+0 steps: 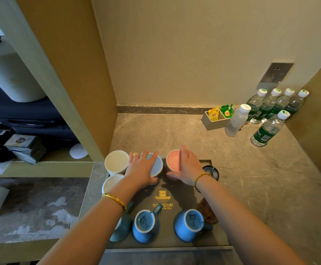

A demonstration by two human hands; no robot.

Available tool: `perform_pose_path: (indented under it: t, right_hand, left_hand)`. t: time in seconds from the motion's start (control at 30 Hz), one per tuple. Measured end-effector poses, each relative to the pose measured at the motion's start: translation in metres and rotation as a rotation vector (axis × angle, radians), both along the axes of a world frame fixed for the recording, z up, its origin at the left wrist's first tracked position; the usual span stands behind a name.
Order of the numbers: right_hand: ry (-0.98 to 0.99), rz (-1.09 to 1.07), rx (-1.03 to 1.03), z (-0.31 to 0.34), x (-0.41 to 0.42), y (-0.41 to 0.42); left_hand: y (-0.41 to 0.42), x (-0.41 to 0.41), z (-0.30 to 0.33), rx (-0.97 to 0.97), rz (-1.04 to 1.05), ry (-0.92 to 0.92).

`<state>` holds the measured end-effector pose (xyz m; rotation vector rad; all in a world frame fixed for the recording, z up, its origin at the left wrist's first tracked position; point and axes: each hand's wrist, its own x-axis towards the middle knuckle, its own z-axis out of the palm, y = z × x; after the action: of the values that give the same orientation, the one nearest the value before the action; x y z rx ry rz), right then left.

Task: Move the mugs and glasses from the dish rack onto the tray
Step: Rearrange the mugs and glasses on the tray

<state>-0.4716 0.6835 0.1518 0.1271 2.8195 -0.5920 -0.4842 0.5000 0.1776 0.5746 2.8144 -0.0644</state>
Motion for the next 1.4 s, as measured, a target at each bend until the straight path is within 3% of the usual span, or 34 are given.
perform_pose_path:
  t: [0.27, 0.57, 0.67, 0.73, 0.83, 0.97, 1.07, 1.4]
  right_hand:
    - [0.124, -0.016, -0.129, 0.005, 0.010, 0.001]
    - [0.195, -0.021, -0.276, 0.037, 0.028, 0.007]
    - [0.147, -0.001, -0.272, 0.044, 0.030, 0.009]
    - [0.114, 0.012, -0.268, 0.047, 0.032, 0.009]
    - [0.054, 0.028, -0.261, 0.046, 0.036, 0.006]
    - [0.013, 0.054, -0.247, 0.040, 0.044, 0.000]
    - [-0.005, 0.065, -0.268, 0.038, 0.050, -0.005]
    - [-0.001, 0.100, -0.357, 0.044, 0.068, -0.025]
  left_hand:
    - [-0.002, 0.000, -0.002, 0.065, 0.077, -0.101]
    - [-0.005, 0.003, 0.006, 0.062, 0.023, -0.101]
    - [-0.004, 0.011, 0.017, 0.102, 0.018, 0.047]
    - [-0.006, 0.017, 0.024, 0.233, 0.013, 0.101]
    - [-0.010, 0.033, 0.028, 0.358, -0.088, -0.232]
    - [-0.014, 0.054, 0.017, 0.164, -0.165, -0.544]
    - [-0.018, 0.063, 0.007, 0.056, -0.199, -0.557]
    - [-0.027, 0.070, 0.004, 0.145, -0.172, -0.579]
